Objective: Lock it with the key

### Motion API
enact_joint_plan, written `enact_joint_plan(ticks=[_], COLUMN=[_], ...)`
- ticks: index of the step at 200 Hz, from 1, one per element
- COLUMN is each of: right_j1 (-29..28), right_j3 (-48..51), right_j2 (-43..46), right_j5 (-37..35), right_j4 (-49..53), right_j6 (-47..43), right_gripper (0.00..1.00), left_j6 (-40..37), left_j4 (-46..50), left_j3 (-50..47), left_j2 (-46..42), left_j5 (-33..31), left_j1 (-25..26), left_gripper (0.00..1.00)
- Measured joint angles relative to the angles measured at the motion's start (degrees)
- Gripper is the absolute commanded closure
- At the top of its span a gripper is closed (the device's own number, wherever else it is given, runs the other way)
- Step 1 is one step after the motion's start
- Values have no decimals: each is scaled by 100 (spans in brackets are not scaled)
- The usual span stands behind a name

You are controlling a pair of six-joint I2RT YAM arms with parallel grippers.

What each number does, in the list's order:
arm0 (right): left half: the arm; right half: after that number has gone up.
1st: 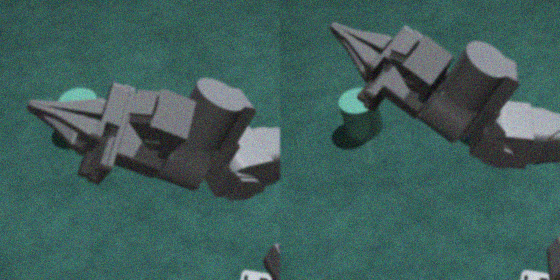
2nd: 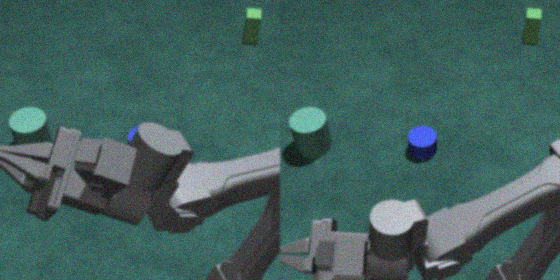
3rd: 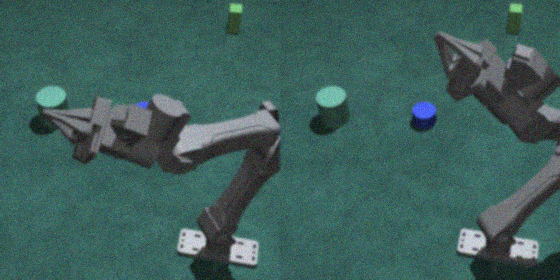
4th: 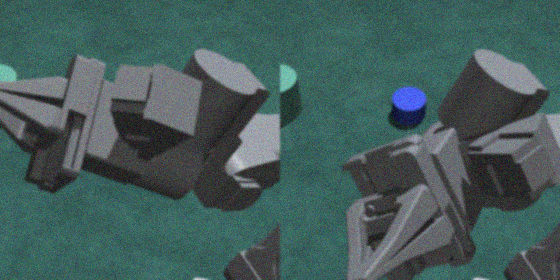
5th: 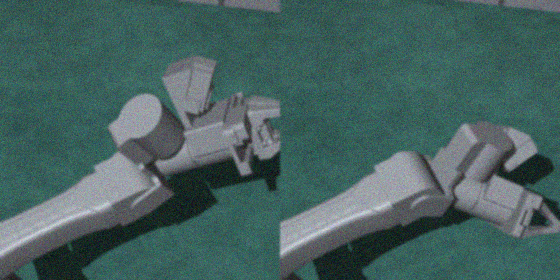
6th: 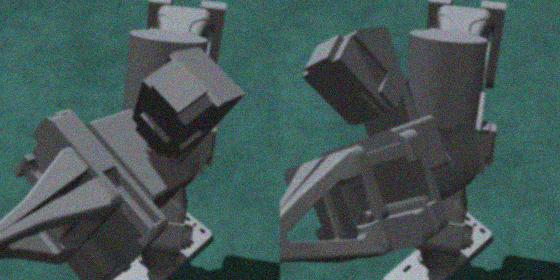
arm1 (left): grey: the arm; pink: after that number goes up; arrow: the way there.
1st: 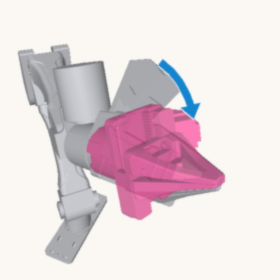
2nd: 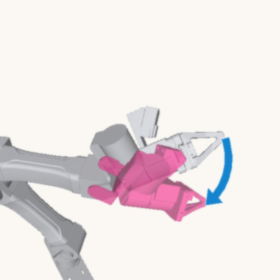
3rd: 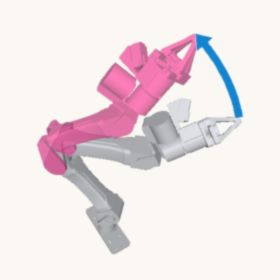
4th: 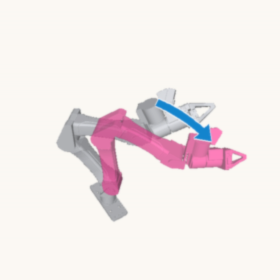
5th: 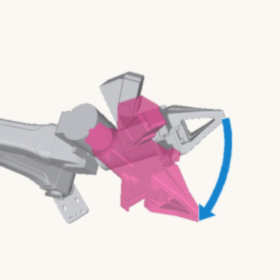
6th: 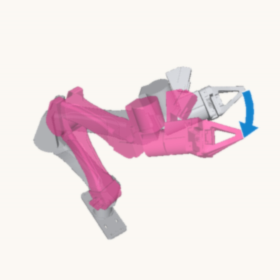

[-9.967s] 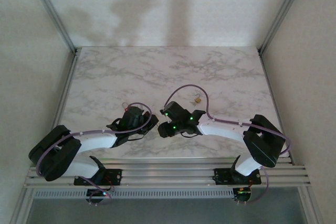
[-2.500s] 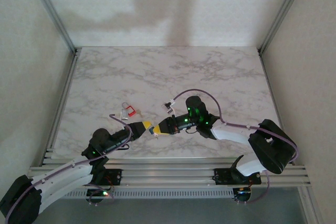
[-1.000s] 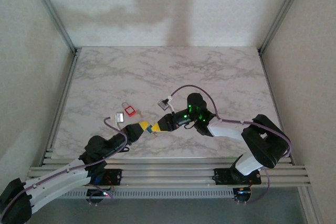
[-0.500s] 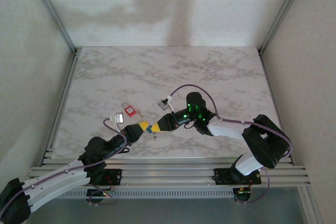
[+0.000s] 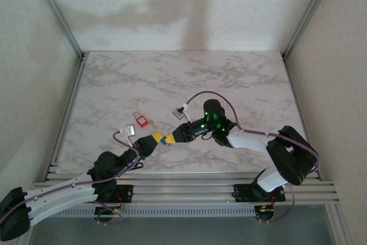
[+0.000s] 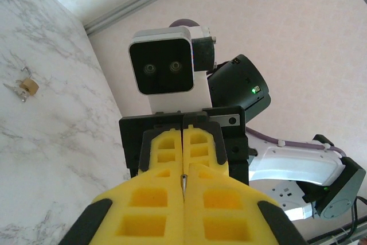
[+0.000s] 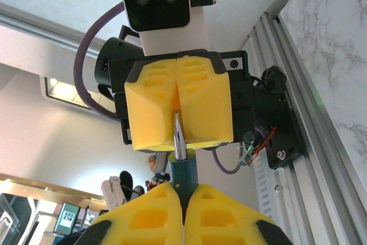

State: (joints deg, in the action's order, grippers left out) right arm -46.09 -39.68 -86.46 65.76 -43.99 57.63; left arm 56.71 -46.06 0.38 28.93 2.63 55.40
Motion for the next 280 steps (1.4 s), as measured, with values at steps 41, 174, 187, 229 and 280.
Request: enact_joint_plan(ticks=[41, 174, 187, 229, 280], right_j1=[26, 33, 33, 63, 61], right_j3=[-39, -192, -186, -177, -179], right_j2=[2, 85, 87, 142, 162], right_j5=[13, 79, 83, 11, -293], right_j4=[144, 466, 487, 881, 1143], right_j6=[-35, -166, -199, -446, -612], right_gripper=[100, 100, 100, 94, 78], left_j6=[-129, -315, -304, -120, 166], left_j4=[-136, -162, -199, -317, 26], left_j3=[0, 0, 0, 0, 0], left_j2=[184, 46, 140, 374, 166], left_j5=[-125, -422, -428, -570, -787], left_j1=[72, 313, 313, 345, 420], left_gripper=[100, 100, 100, 100, 100])
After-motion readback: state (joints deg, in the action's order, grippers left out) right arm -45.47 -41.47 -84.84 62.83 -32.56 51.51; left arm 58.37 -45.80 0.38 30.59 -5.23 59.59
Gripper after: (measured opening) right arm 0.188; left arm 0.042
